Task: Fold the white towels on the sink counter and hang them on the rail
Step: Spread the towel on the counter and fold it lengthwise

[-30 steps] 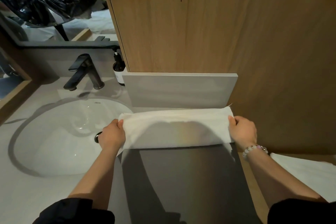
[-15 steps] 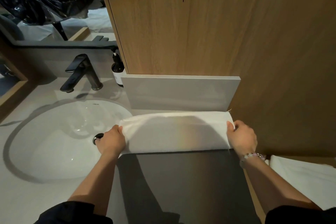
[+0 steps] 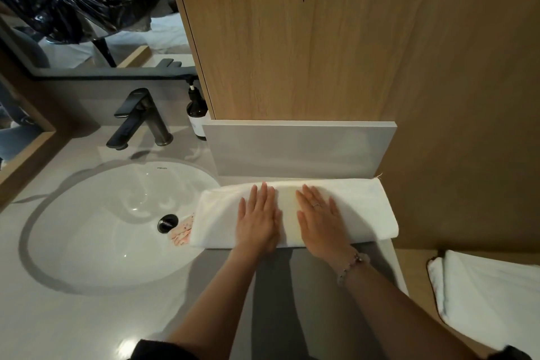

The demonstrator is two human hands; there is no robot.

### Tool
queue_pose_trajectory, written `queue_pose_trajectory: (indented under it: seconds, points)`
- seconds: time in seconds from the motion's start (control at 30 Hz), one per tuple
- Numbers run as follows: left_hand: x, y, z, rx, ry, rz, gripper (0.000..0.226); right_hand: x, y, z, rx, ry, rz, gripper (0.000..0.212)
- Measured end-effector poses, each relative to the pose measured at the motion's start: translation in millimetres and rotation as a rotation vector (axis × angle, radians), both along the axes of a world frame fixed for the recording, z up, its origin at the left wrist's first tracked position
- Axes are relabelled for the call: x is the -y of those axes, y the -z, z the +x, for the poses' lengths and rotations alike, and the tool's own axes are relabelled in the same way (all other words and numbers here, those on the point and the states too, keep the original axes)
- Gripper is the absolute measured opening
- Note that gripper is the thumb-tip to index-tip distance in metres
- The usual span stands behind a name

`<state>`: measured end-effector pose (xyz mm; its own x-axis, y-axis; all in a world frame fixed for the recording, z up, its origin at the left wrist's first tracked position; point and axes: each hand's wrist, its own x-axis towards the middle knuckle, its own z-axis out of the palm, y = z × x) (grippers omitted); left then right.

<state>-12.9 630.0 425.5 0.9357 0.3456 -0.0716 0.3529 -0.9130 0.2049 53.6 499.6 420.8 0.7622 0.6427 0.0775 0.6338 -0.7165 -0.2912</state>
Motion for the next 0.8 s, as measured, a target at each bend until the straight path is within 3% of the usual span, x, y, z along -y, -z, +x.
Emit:
queue_pose_trajectory:
  seconds: [0.13,0.27,0.47,0.57,0.67,0.8]
  points:
    - [-14,5,-2,-0.093,0.03,-0.035,0.057,6,5,11,-0.042,-0.049,-0.164,0.092]
    - [-23,4,-4,-0.09,0.013,-0.067,0.06,24,2,27,-0.076,0.014,-0.173,0.065]
    - [-32,9,-17,-0.034,-0.137,-0.002,0.091,48,-2,43,-0.086,0.164,-0.21,0.055]
    - [-42,7,-22,0.003,-0.307,-0.048,0.076,44,-5,43,-0.102,0.177,-0.259,0.056]
    - [-56,-1,-30,0.049,-0.582,-0.135,0.076,32,-15,44,-0.162,0.218,-0.3,0.056]
    - [-78,-6,-42,0.064,-0.921,-0.45,0.08,8,-32,42,-0.135,0.181,-0.202,0.057]
